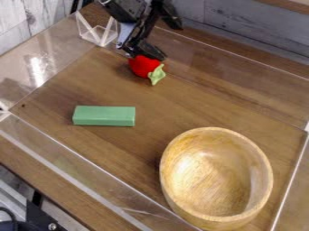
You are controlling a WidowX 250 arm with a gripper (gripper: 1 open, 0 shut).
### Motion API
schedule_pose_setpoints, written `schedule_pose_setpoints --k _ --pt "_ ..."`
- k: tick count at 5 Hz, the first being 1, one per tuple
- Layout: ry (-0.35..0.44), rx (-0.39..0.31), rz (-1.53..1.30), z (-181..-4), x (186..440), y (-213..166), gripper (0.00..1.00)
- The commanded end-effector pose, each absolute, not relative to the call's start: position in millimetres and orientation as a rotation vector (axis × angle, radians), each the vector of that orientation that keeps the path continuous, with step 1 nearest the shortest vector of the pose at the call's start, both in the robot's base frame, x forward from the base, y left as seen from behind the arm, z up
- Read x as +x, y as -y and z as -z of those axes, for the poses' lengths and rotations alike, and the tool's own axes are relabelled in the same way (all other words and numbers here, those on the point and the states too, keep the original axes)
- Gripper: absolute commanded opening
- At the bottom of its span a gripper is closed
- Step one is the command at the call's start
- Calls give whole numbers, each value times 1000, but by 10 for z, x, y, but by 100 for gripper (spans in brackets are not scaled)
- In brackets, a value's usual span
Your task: Move the red object to the right side of the table
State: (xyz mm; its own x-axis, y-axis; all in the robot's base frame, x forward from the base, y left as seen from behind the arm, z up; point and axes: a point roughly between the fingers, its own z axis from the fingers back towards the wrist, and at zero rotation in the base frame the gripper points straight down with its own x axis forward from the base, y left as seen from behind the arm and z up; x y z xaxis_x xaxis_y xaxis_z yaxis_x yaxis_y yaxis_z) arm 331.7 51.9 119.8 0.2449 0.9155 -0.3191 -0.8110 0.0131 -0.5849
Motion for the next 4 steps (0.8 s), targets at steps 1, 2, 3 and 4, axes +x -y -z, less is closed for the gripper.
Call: schedule_pose_setpoints --k 1,2,3,4 --pt "217 -725 -1397 -1139 3445 -458 100" --pt "241 -661 -1438 -994 3548 -349 100" --pt "241 -615 -1431 -690 3559 -319 100" --pt "247 -501 -1381 -563 3593 -356 100"
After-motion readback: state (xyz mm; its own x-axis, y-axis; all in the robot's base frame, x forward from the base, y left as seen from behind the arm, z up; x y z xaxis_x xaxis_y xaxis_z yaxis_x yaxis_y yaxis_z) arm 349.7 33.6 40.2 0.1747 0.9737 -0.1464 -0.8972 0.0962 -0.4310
